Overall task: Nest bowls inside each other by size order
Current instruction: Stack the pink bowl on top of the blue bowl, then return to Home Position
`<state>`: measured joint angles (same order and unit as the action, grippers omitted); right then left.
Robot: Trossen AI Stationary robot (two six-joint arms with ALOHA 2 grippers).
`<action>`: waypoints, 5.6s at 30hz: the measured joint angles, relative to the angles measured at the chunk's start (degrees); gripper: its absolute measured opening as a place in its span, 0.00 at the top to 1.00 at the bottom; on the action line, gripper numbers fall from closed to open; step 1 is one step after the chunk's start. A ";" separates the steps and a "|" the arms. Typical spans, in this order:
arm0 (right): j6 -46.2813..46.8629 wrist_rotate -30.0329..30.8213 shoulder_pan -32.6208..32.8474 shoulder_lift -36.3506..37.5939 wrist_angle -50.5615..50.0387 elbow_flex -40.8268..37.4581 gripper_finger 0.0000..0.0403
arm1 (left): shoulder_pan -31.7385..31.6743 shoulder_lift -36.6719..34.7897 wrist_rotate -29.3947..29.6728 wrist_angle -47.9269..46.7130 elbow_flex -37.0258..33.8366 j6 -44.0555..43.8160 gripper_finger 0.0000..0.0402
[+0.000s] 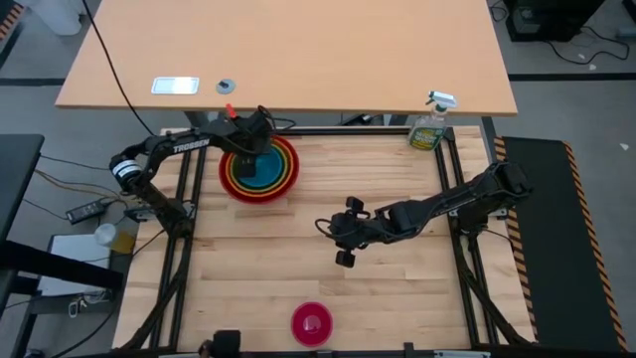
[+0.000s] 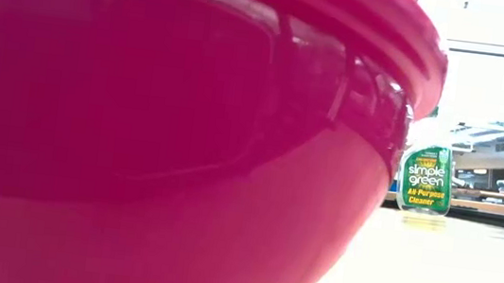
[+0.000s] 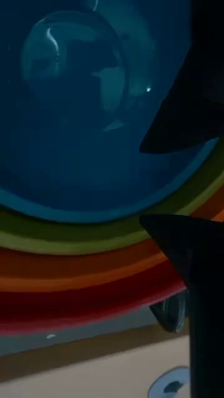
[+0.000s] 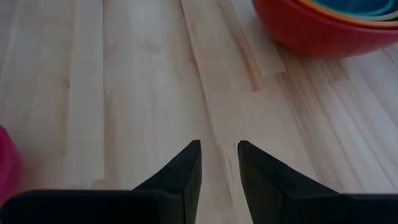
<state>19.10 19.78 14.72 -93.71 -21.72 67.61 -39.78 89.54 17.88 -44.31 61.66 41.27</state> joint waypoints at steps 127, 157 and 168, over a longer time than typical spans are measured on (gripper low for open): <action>-19.36 -18.03 -26.50 -33.39 1.73 53.64 0.92 | 78.47 -29.29 10.04 -1.72 -11.05 -71.96 0.57; -11.67 -14.07 -32.52 -43.22 0.61 51.63 0.88 | 71.22 -29.31 13.53 -2.68 -11.05 -71.57 0.57; -10.98 -14.92 -32.44 -41.21 -2.70 51.52 0.60 | 69.85 -29.31 13.46 -6.33 -11.05 -71.51 0.57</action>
<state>8.12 4.86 -17.72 -134.92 -24.42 119.13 30.08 60.23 31.35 -50.64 50.61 -30.24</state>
